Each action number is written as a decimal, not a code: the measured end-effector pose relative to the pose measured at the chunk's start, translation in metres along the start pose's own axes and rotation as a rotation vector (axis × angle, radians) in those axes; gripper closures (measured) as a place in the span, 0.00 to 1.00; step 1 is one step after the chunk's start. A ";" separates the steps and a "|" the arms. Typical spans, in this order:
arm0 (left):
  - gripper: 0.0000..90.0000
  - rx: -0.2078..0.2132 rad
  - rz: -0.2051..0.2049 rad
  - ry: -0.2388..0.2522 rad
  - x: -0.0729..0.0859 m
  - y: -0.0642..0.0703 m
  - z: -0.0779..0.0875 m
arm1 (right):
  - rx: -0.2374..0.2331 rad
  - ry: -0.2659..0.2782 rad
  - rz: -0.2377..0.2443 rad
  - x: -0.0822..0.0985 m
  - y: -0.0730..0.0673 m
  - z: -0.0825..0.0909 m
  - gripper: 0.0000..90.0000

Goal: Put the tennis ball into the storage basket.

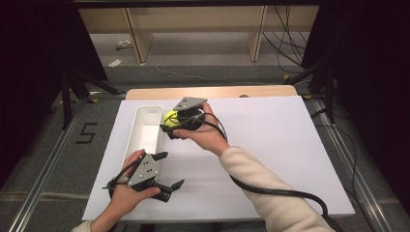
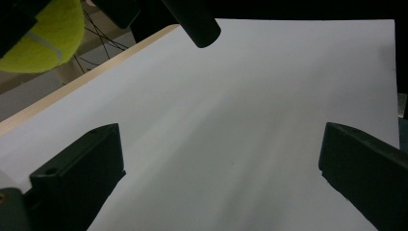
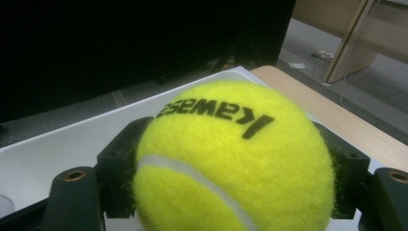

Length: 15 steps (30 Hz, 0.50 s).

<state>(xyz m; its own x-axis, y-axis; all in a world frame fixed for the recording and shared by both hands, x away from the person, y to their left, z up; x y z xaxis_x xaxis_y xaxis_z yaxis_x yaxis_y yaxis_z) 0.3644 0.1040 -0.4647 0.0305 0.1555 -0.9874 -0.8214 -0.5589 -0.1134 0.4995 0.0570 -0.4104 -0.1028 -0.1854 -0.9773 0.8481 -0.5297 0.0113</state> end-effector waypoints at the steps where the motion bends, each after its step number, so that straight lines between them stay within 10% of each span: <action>1: 0.01 0.000 -0.001 -0.001 0.000 0.000 0.000 | 0.000 0.004 0.001 0.000 0.000 -0.001 0.29; 15: 0.01 0.001 0.000 0.000 0.000 -0.001 0.001 | -0.015 0.003 -0.001 -0.001 -0.005 -0.011 0.29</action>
<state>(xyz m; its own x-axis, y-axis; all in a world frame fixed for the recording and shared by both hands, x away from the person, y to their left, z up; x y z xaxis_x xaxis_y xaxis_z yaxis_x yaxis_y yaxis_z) 0.3644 0.1053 -0.4646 0.0302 0.1556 -0.9874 -0.8218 -0.5584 -0.1132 0.5009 0.0690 -0.4120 -0.1018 -0.1821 -0.9780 0.8556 -0.5175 0.0074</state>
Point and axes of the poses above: each handheld gripper's, and its own axes: z roughly backward along the jaws, x roughly out of its underside, y roughly to its right, the point moved 8 cm from there along -z, roughly forward along the jaws, and after that the axes turned 15 degrees about y, right-handed, at the moved point
